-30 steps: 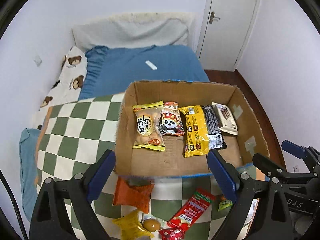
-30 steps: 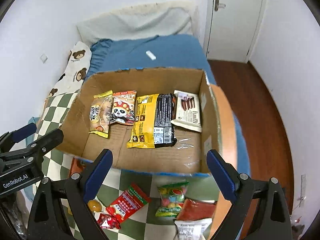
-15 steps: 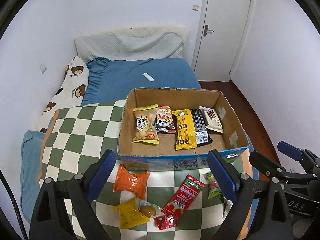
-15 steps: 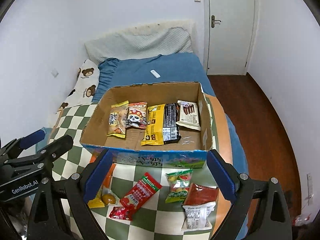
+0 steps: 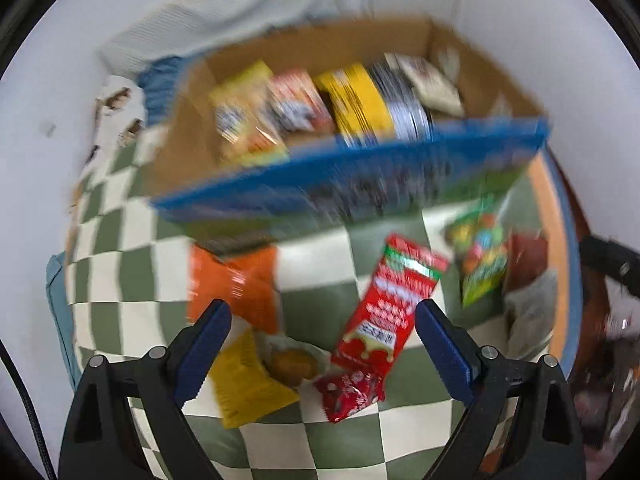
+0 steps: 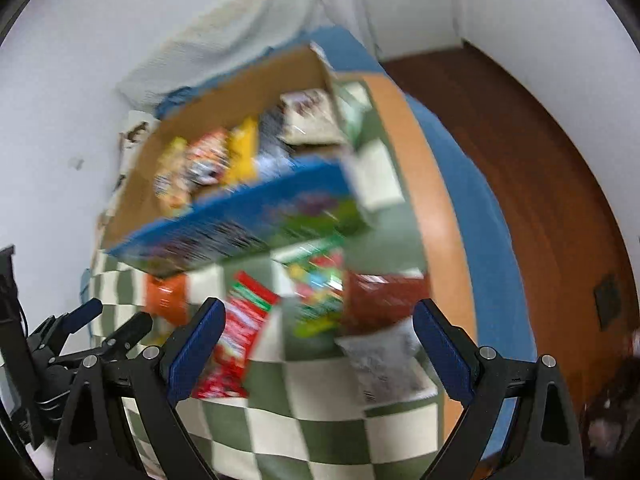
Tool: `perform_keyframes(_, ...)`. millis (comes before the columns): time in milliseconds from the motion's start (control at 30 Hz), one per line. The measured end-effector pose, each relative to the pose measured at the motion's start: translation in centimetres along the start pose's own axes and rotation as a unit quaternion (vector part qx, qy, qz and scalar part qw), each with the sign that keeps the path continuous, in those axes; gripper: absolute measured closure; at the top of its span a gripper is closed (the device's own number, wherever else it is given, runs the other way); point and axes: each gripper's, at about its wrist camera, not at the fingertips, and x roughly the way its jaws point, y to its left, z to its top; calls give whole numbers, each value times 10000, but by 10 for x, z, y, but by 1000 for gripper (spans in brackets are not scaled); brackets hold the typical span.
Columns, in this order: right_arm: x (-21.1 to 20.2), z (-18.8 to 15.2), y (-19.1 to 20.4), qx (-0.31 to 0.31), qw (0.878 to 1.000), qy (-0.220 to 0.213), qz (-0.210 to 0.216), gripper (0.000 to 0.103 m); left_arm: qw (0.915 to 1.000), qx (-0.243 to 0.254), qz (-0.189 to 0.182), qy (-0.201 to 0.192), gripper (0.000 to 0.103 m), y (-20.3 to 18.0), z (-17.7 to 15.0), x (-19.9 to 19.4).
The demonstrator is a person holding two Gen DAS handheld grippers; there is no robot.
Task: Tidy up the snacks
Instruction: 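Withdraw both tools from the box toward the remaining snacks, then grasp the red spicy strip pack with left tool while right tool grasps white packet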
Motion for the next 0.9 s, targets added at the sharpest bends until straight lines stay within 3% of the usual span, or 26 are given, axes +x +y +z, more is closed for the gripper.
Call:
perform_keyframes(233, 51, -14, -43, 235, 9978, 575, -213, 6, 9924, 1100, 248, 489, 9, -54, 10, 67)
perform_keyframes(300, 57, -19, -48, 150, 9969, 711, -306, 6, 9899, 1270, 261, 571, 17, -62, 14, 79)
perform_keyframes(500, 83, -49, -39, -279, 9931, 1029, -486, 9, 9930, 1041, -133, 544, 44, -63, 9, 82)
perform_keyframes(567, 94, -57, -34, -388, 9923, 1061, -506, 18, 9940, 912, -174, 582, 45, -58, 0, 81)
perform_keyframes(633, 107, -63, -30, -478, 9910, 1079, -631, 37, 9950, 695, -275, 662, 49, -49, -11, 81)
perform_keyframes(800, 118, -75, -13, -790, 9885, 1123, -634, 42, 9930, -221, -519, 1034, 52, -17, -26, 83)
perform_keyframes(900, 120, -81, -1, -918, 9865, 1281, -452, 42, 9910, -393, -713, 1063, 52, -10, -26, 84)
